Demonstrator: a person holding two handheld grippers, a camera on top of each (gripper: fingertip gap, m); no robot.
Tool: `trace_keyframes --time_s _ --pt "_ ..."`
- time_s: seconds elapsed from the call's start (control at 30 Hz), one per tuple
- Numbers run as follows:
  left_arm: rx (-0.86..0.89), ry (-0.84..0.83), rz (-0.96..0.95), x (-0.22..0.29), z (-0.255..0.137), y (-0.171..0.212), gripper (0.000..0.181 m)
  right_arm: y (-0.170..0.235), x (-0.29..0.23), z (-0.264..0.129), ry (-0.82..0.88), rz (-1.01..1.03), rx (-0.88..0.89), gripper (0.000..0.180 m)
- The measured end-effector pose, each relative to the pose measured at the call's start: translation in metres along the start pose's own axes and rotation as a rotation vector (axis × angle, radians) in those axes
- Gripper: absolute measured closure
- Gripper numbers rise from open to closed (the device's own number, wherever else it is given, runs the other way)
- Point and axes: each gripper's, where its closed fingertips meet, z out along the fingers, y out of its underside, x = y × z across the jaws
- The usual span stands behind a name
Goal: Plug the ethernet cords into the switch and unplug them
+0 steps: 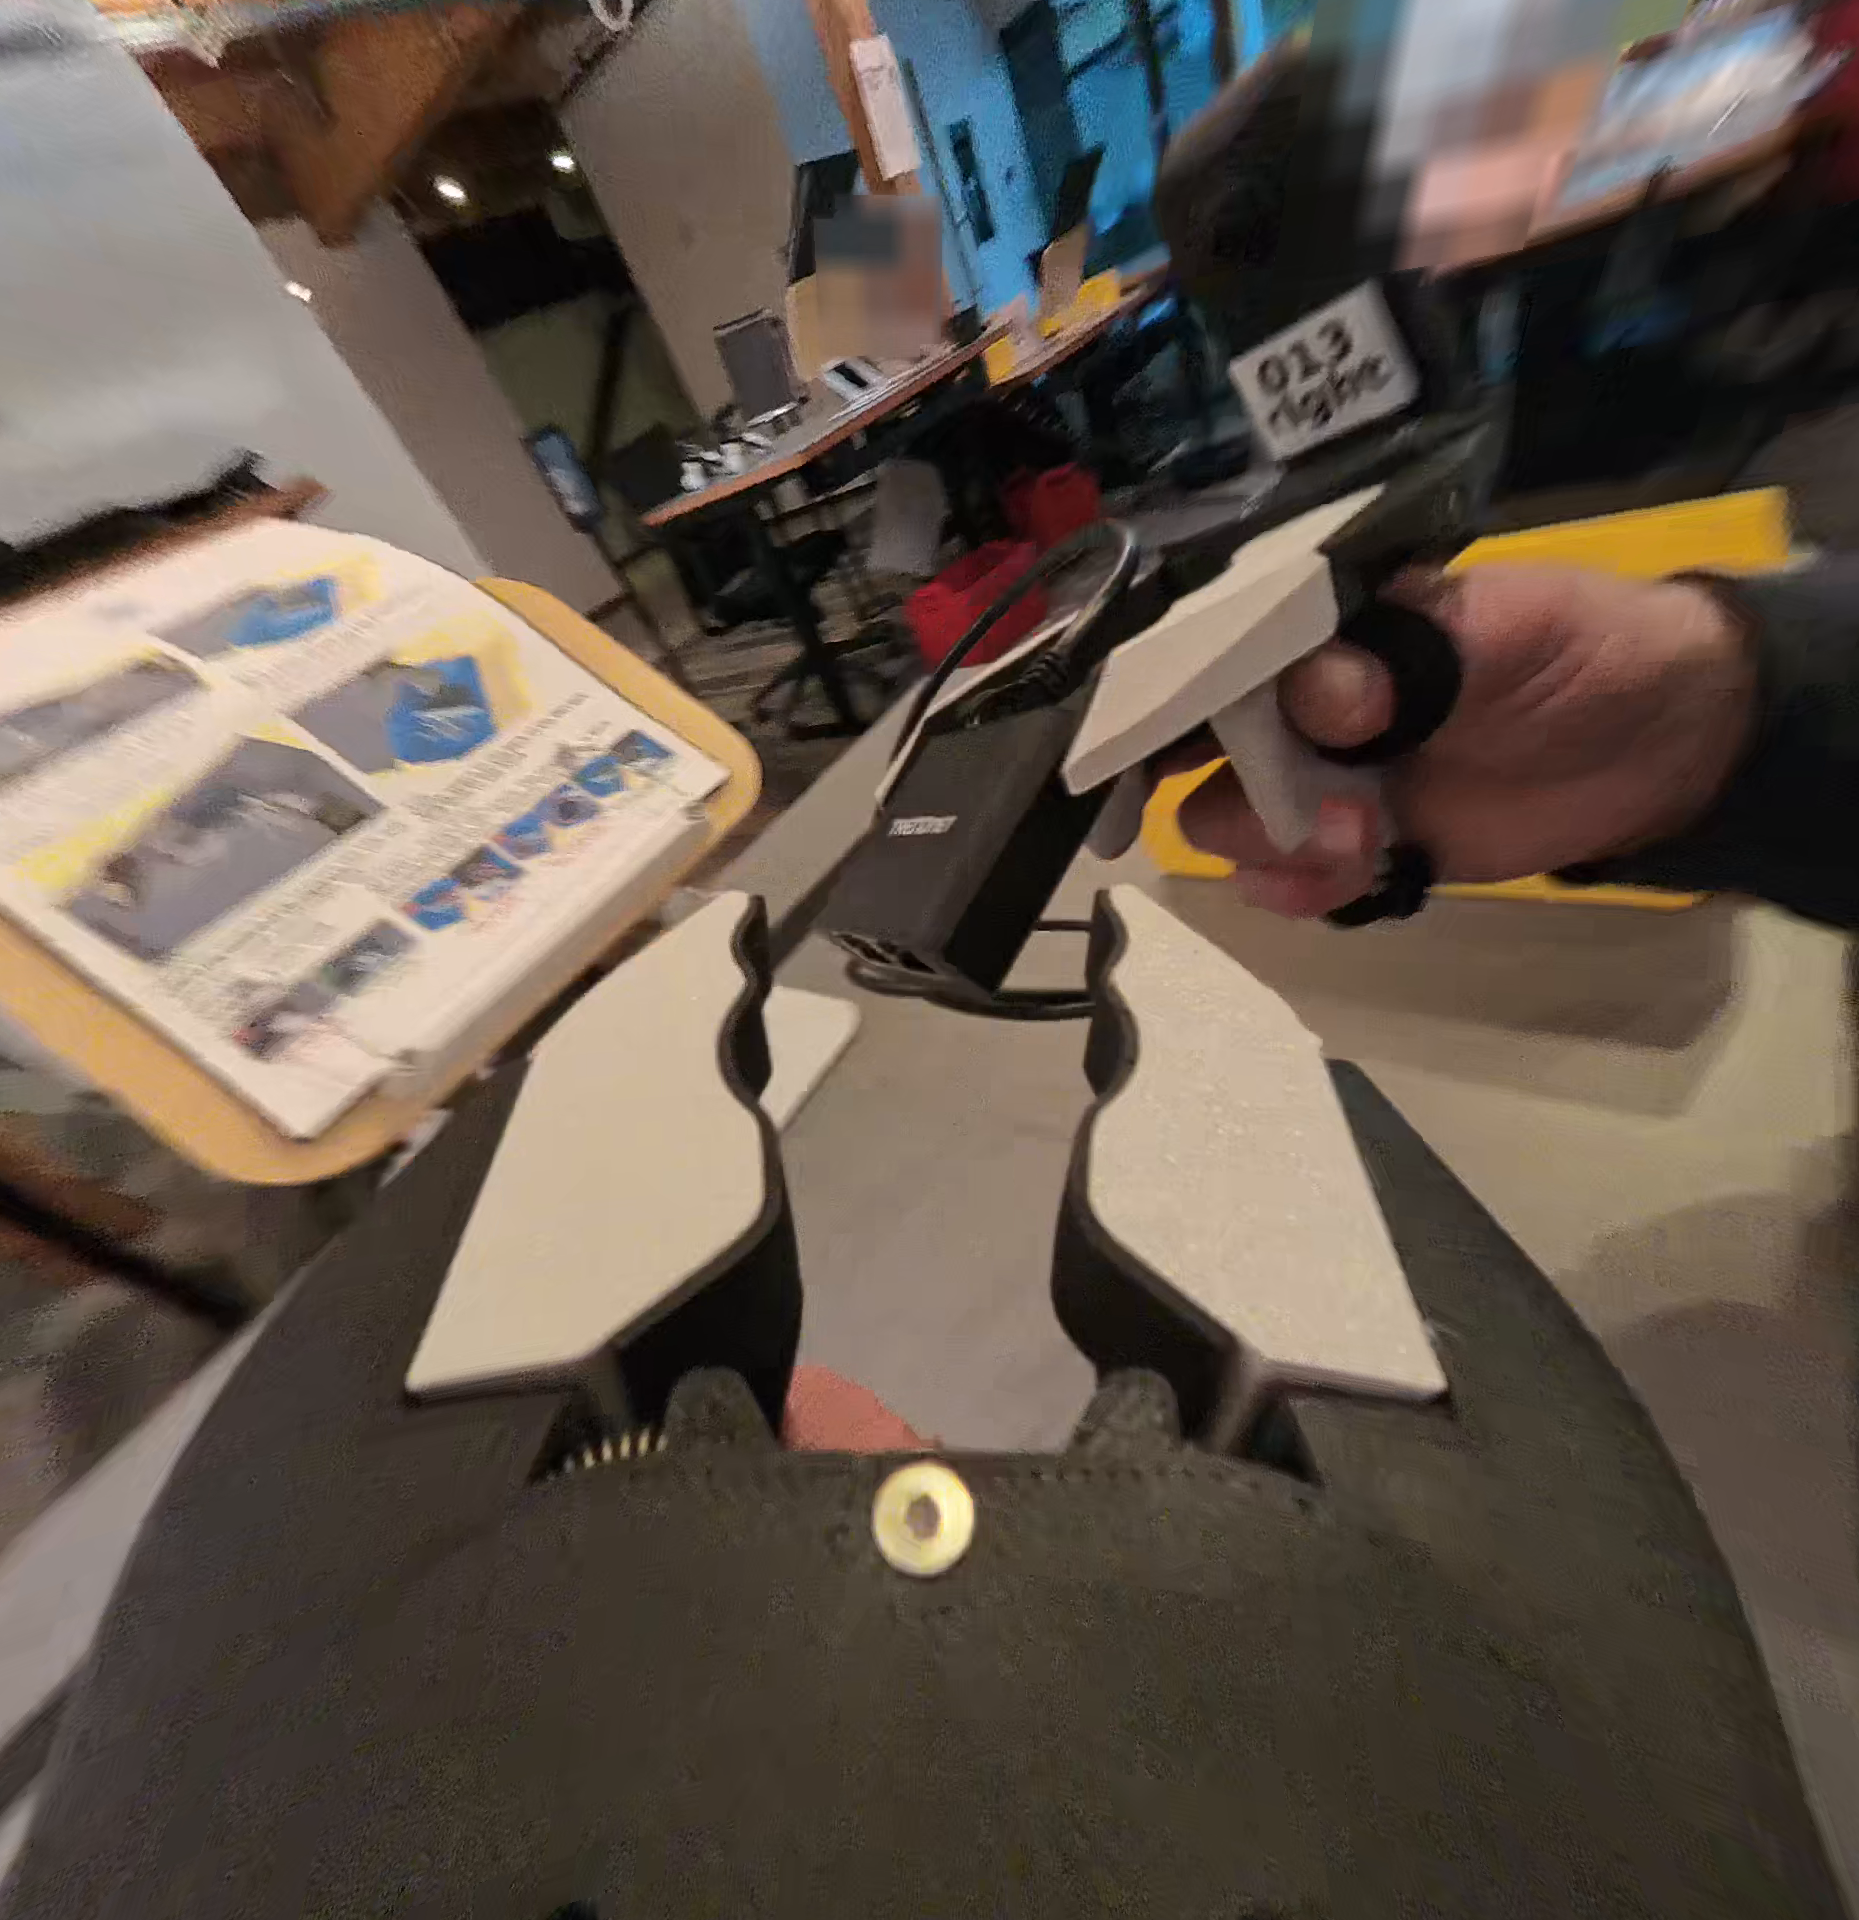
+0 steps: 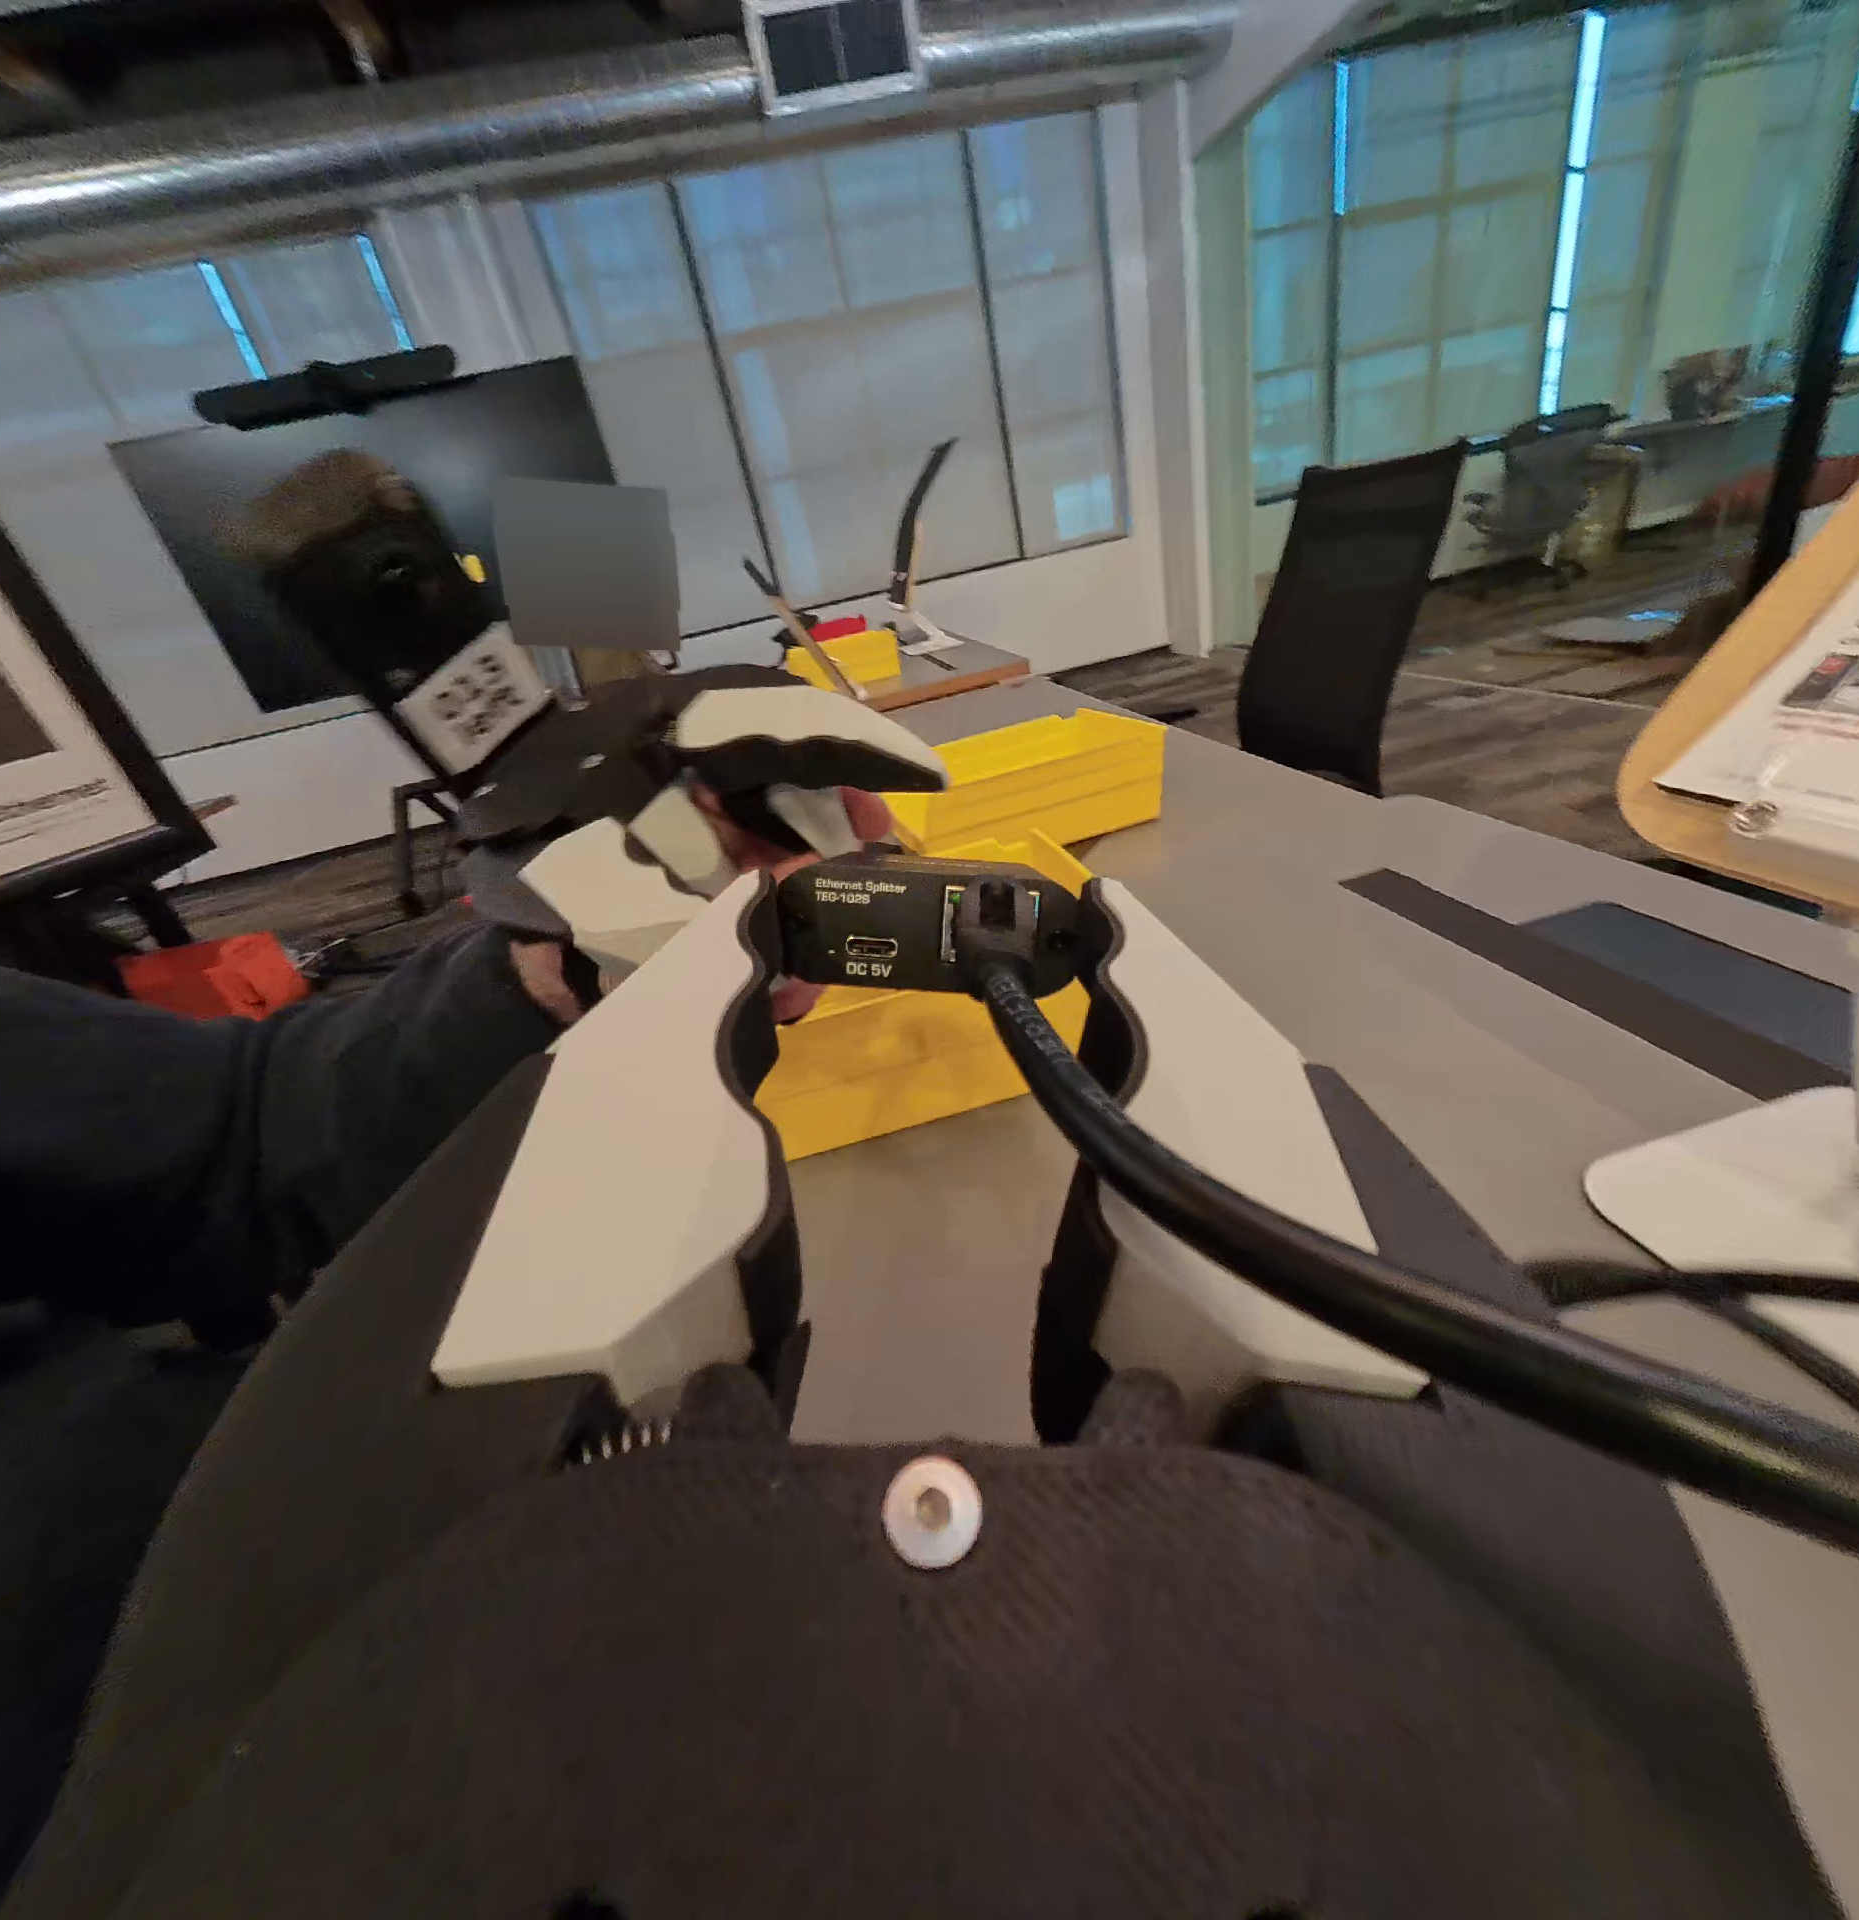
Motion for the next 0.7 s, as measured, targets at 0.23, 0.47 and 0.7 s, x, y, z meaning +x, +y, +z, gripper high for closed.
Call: trace_keyframes --time_s 0.23,0.47,0.7 --pt "0.079 0.334 -0.372 0.027 0.004 -0.003 0.104 0.007 -0.023 -0.001 -0.133 -0.065 -0.008 0.123" --pt "0.137 0.353 -0.457 0.032 0.008 -0.002 0.106 0.009 -0.03 -0.001 -0.189 -0.054 0.039 0.123" --pt "0.173 0.374 -0.491 0.035 0.009 -0.001 0.113 0.006 -0.035 0.0 -0.217 -0.047 0.06 0.124"
